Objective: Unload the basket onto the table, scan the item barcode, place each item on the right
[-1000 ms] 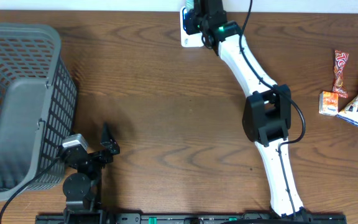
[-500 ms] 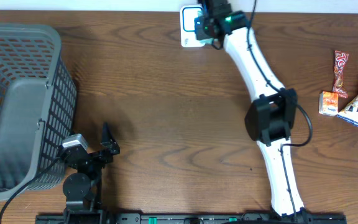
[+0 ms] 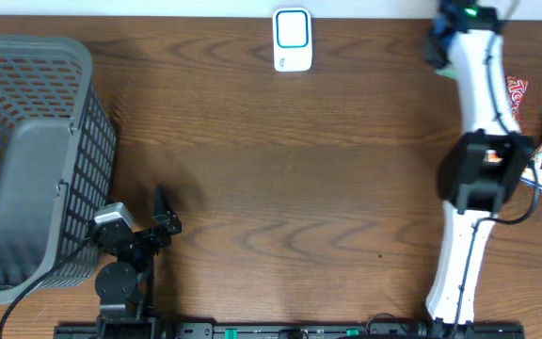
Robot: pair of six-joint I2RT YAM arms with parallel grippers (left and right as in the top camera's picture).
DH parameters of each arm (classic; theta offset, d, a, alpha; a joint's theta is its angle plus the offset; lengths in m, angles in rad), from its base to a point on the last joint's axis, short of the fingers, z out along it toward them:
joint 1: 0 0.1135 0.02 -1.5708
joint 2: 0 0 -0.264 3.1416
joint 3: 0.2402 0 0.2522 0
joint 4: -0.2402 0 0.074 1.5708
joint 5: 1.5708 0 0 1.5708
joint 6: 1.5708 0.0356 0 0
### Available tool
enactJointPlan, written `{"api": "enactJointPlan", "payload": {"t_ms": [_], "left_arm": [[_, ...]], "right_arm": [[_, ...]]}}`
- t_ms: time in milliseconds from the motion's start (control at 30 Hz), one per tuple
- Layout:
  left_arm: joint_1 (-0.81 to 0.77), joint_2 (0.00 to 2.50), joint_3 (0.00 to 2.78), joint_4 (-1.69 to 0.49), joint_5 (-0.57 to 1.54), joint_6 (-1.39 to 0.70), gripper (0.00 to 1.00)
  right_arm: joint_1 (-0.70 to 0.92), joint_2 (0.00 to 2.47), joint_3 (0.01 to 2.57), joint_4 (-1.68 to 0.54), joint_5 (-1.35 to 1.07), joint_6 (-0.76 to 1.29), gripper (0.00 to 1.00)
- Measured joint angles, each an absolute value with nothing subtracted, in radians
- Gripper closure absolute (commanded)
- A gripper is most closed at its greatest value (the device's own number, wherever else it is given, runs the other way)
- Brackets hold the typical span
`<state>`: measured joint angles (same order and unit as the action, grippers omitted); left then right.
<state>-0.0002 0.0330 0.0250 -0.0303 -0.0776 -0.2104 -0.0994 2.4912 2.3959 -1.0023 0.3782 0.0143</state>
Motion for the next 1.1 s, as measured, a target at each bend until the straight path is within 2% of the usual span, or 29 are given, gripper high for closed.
{"api": "enactJointPlan", "payload": {"t_ms": [167,200,233,267,300,333,667,967,1100], "left_arm": [[0.000,0.033,0.025,-0.030,-0.078,-0.210,0.02],[0.000,0.033,0.025,-0.030,-0.078,-0.210,0.02],[0.000,0.033,0.025,-0.030,-0.078,-0.210,0.02],[0.000,0.033,0.025,-0.030,-0.078,-0.210,0.02],[0.000,0.033,0.025,-0.030,-0.078,-0.210,0.02],[0.000,0.033,0.025,-0.030,-0.078,-0.210,0.02],[0.000,0.033,0.025,-0.030,-0.078,-0.210,0.02],[0.000,0.033,0.025,-0.030,-0.078,-0.210,0.02],[0.000,0.033,0.025,-0.030,-0.078,-0.210,0.02]], "right_arm": [[-0.227,2.492,2.270,-0.923,0.387,-0.003,0.99],[-0.245,2.492,2.262,-0.916,0.386,-0.004,0.96],[-0.265,2.492,2.256,-0.913,0.385,-0.004,0.80],[-0.279,2.492,2.256,-0.912,0.382,-0.004,0.50],[-0.289,2.492,2.256,-0.911,0.379,0.000,0.09],[-0.298,2.492,2.257,-0.914,0.375,0.004,0.01],[-0.251,2.436,2.415,-1.126,0.322,0.065,0.01],[-0.204,2.001,2.455,-1.213,0.083,0.114,0.01],[-0.187,1.780,2.477,-1.372,0.017,0.121,0.01]]}}
